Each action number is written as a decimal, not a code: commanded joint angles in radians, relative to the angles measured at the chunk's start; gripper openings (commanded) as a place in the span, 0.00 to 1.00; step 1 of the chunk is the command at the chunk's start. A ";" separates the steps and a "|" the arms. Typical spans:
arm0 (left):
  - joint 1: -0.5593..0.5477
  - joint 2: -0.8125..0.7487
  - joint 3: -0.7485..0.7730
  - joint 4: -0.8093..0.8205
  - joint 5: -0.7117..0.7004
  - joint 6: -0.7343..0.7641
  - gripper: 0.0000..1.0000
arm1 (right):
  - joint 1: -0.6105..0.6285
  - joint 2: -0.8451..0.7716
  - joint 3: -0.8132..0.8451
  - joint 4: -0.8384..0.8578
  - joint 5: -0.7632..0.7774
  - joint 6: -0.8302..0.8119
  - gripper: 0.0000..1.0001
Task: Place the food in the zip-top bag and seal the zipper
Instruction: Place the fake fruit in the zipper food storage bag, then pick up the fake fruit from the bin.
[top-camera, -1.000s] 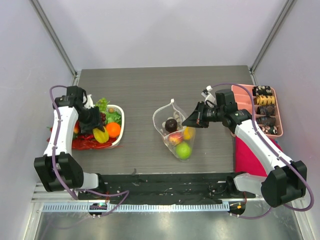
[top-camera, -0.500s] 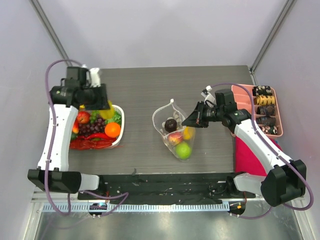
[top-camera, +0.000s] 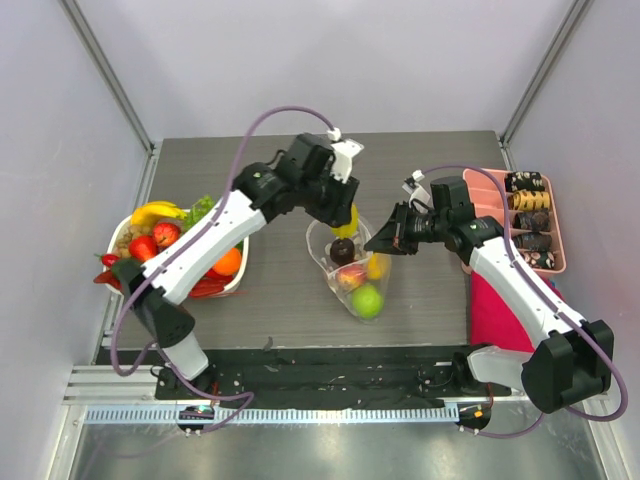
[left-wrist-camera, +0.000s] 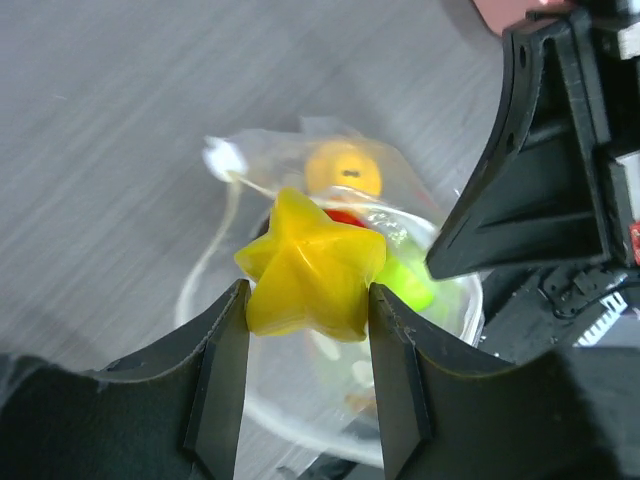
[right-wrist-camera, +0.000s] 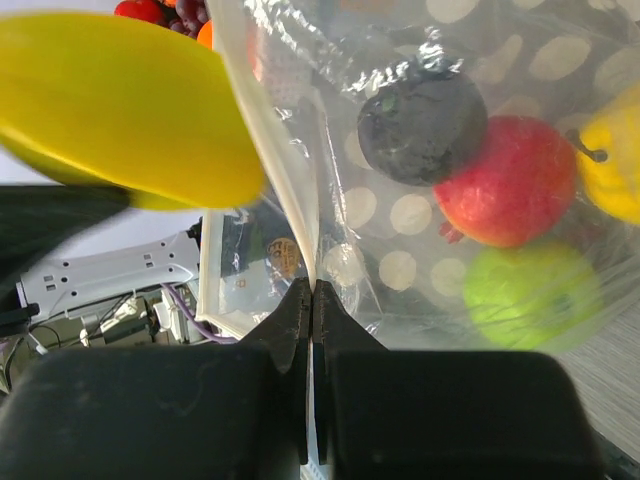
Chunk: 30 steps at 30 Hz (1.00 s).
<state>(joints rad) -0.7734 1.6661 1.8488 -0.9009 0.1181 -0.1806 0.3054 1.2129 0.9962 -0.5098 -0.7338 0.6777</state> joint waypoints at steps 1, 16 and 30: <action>-0.049 0.047 -0.006 0.054 0.101 -0.079 0.37 | -0.005 -0.016 0.058 -0.010 -0.003 -0.030 0.01; 0.448 -0.213 -0.126 -0.095 0.313 0.033 1.00 | -0.015 -0.058 0.056 -0.052 -0.013 -0.053 0.01; 0.870 0.027 -0.017 -0.267 0.081 0.497 0.96 | -0.017 -0.046 0.039 -0.045 0.008 -0.064 0.01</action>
<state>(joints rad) 0.0948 1.6573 1.8206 -1.1427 0.2352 0.1555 0.2924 1.1858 1.0252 -0.5667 -0.7334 0.6300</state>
